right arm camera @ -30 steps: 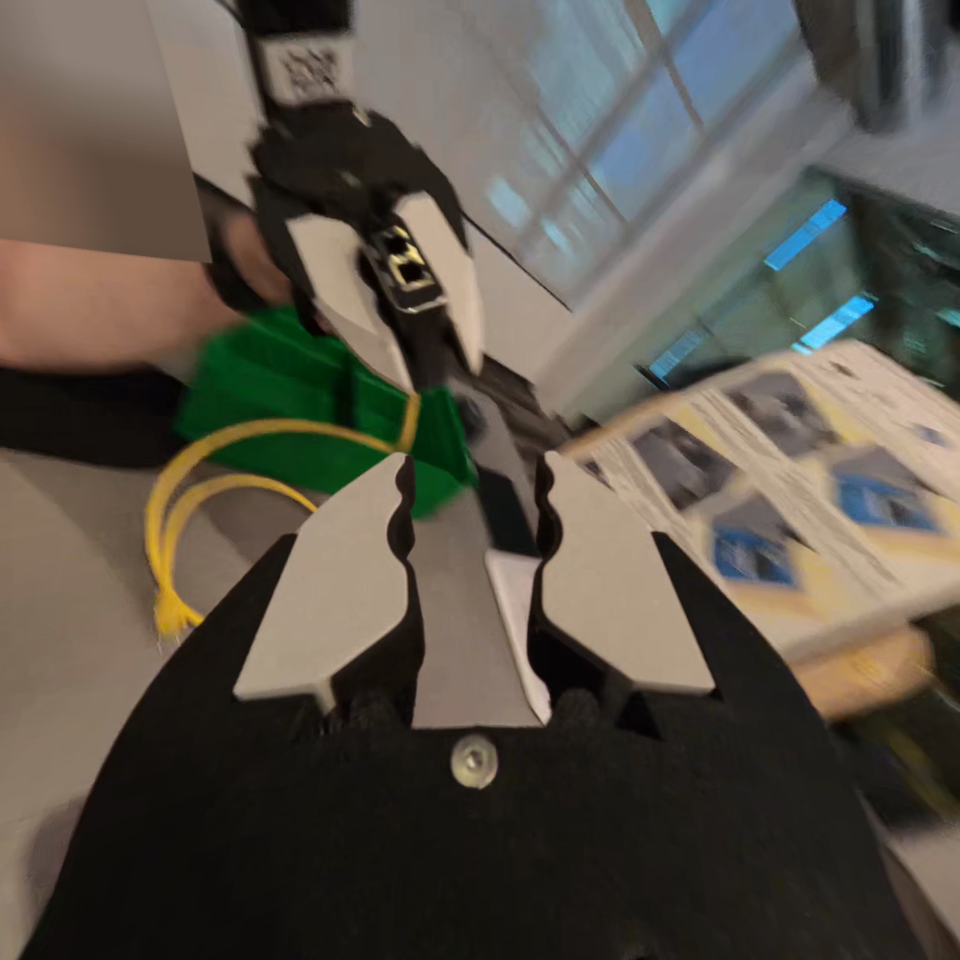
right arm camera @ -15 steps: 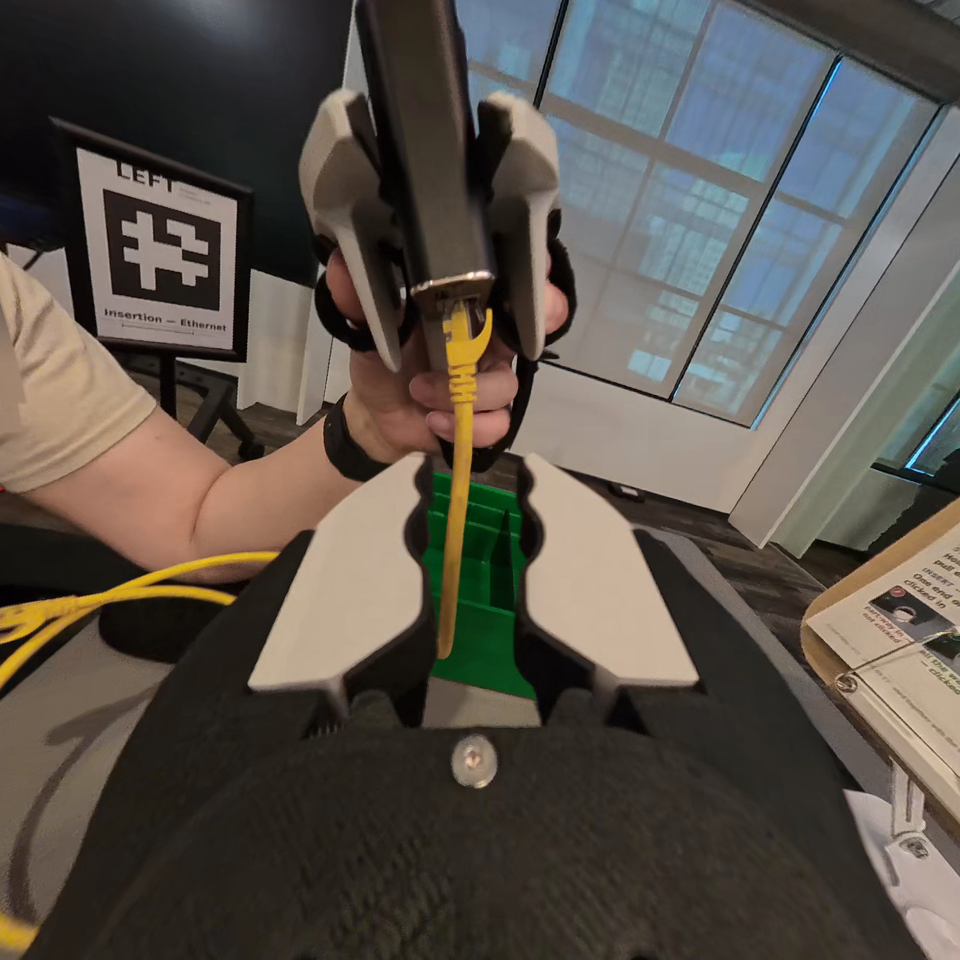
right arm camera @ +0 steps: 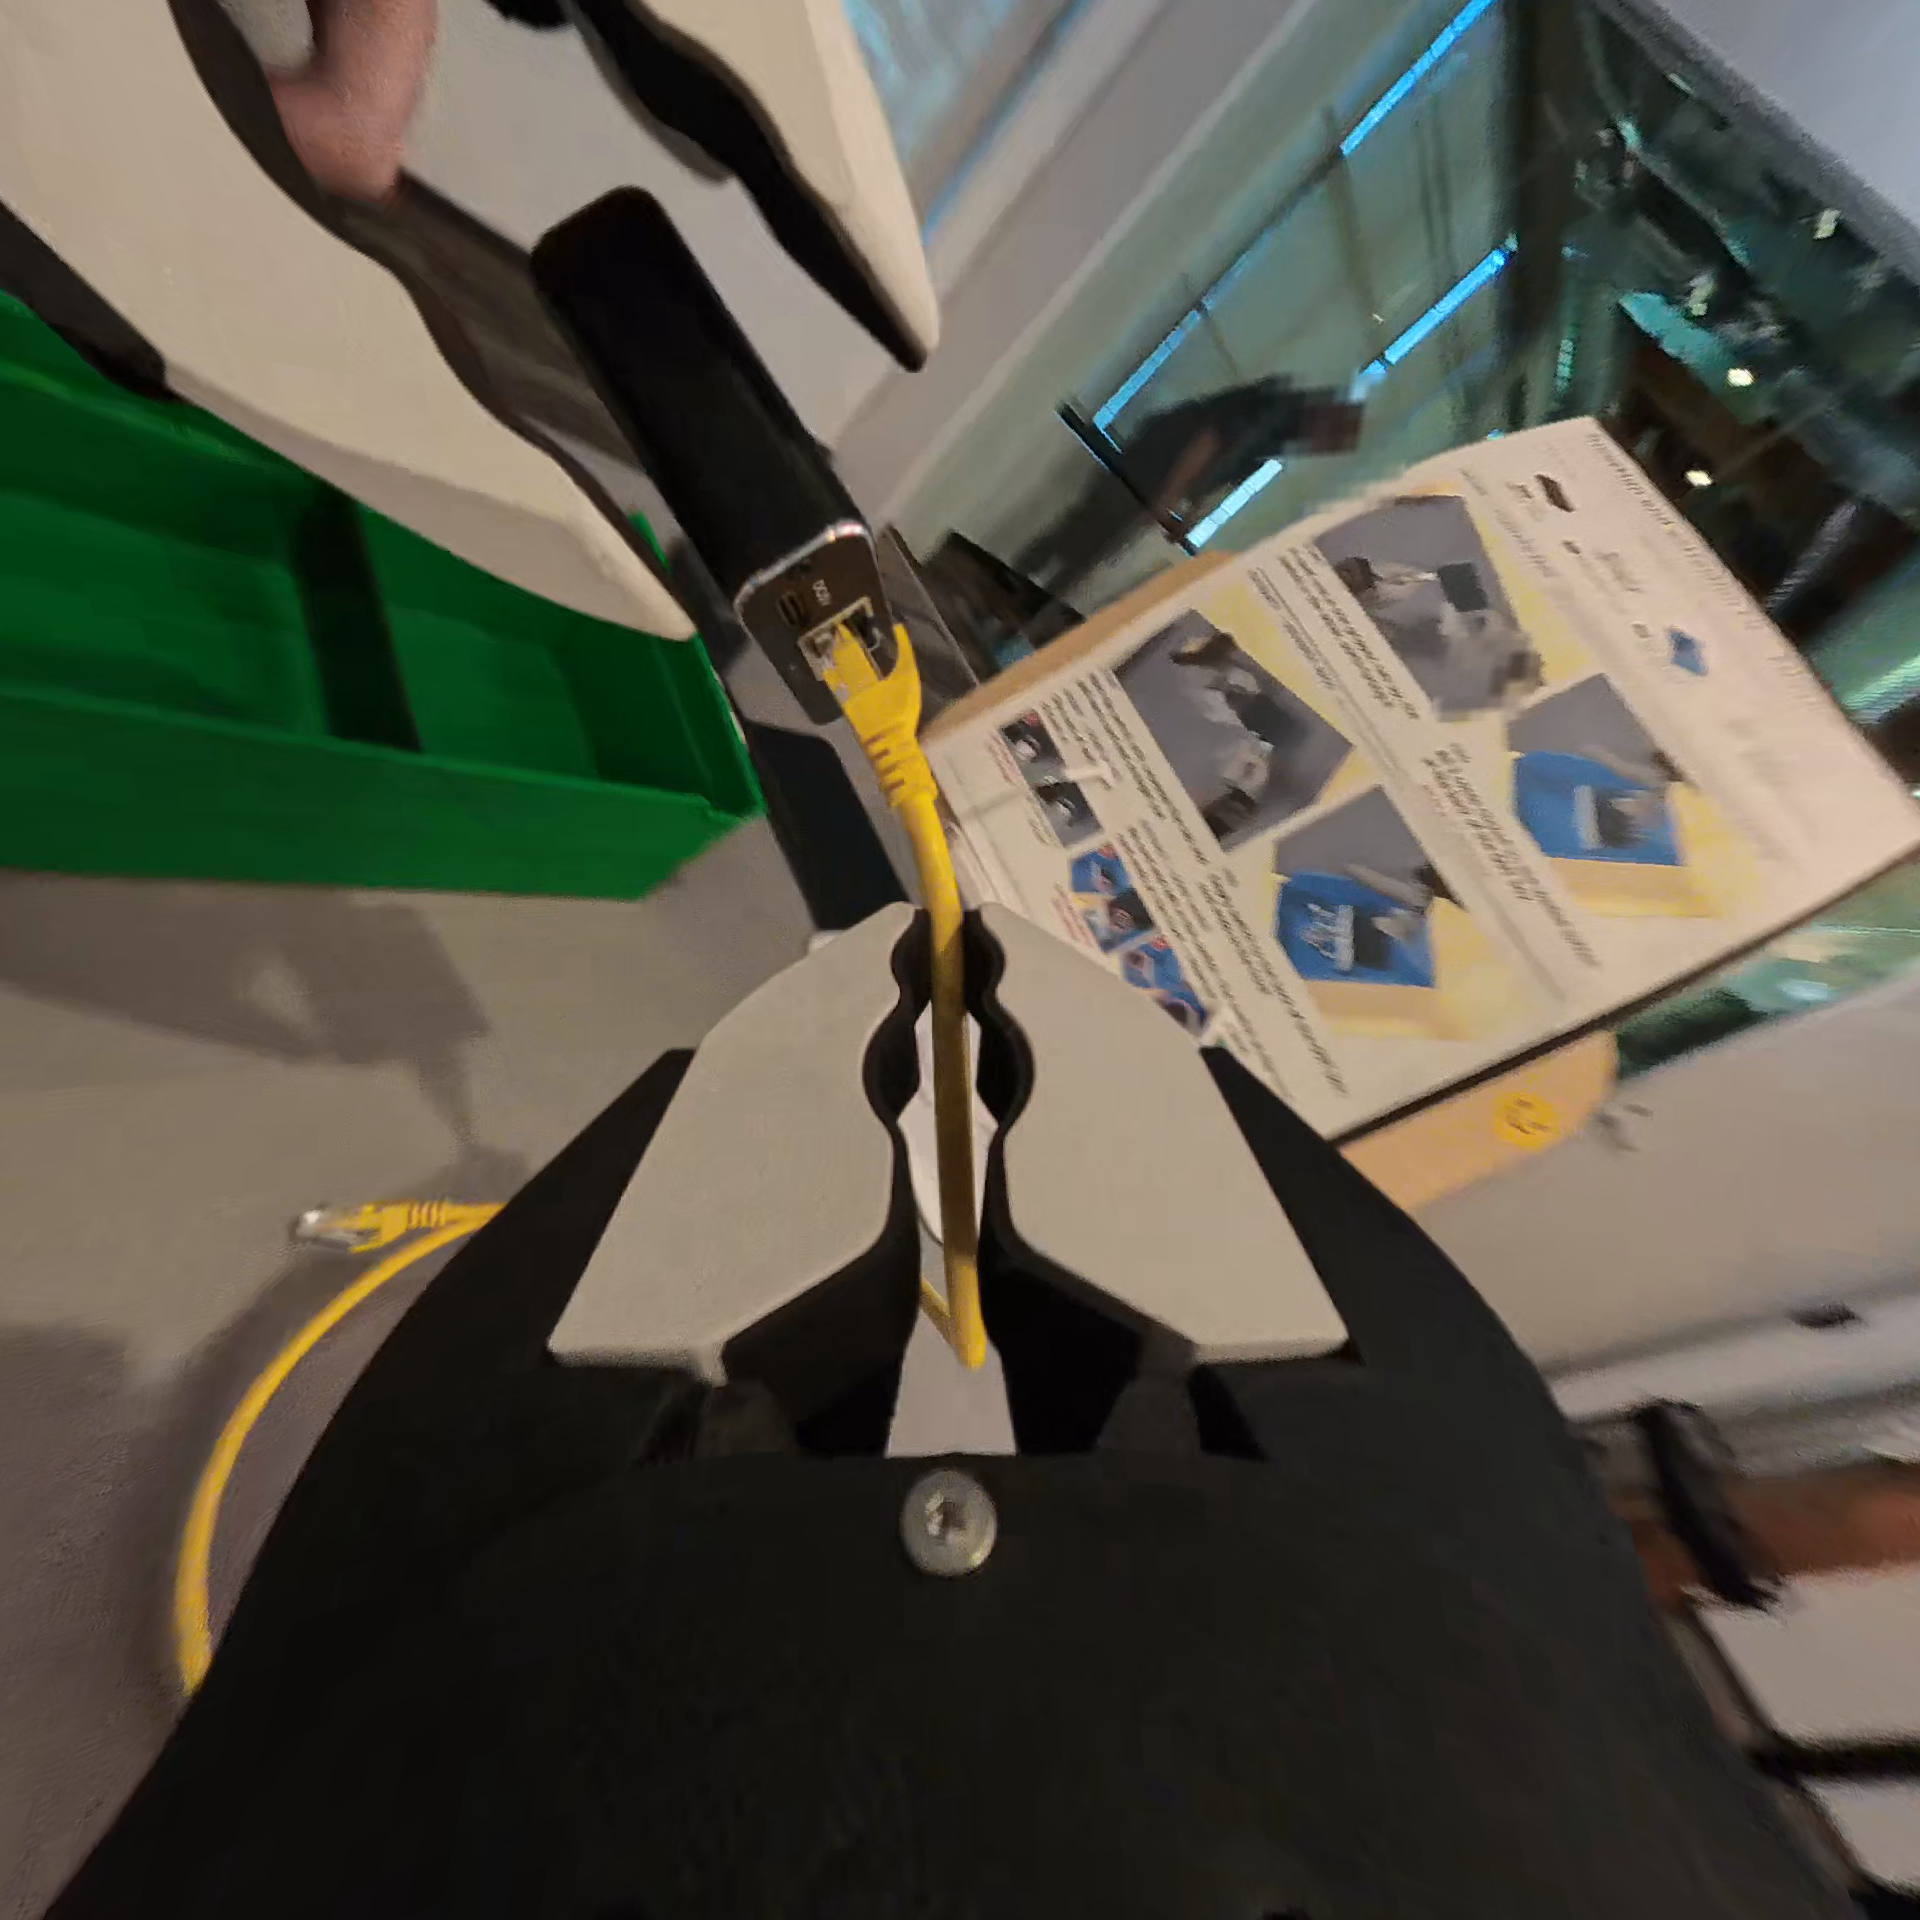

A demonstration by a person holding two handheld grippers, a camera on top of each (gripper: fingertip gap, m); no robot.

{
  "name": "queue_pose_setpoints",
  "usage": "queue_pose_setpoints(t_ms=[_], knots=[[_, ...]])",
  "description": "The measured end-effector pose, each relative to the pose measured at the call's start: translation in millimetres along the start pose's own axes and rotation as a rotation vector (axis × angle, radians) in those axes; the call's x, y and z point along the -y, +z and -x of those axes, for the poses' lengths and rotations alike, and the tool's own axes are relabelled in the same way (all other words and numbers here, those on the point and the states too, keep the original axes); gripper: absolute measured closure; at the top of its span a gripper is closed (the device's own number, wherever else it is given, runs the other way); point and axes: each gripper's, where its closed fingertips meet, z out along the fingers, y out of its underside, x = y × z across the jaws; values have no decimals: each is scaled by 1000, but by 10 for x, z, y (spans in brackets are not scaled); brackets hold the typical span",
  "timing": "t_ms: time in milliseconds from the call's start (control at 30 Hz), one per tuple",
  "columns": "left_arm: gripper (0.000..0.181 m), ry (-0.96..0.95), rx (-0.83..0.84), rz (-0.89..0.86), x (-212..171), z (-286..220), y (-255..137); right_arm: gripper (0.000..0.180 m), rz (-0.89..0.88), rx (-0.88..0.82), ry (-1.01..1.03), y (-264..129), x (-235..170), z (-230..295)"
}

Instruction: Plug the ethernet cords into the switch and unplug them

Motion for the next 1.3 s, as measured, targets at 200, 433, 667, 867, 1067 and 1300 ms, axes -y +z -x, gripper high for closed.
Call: queue_pose_setpoints(t_ms=[200,433,667,867,1067,1300], knots=[[152,132,31,200,-343,-65,199,173,139,-136,-194,-15,-28,-56],[156,206,52,262,-535,-79,331,173,44,-69,-186,-47,185,97],[156,259,85,212,-452,-84,378,165,30,114,-89,-174,270,303],[156,276,137,114,-280,-10,298,153,-482,304,87,-989,957,226],[156,279,121,35,-71,-107,283,164,-467,-13,-65,-1100,696,-239],[156,291,54,51,6,-267,305,152,-182,-52,-520,-451,438,239]])
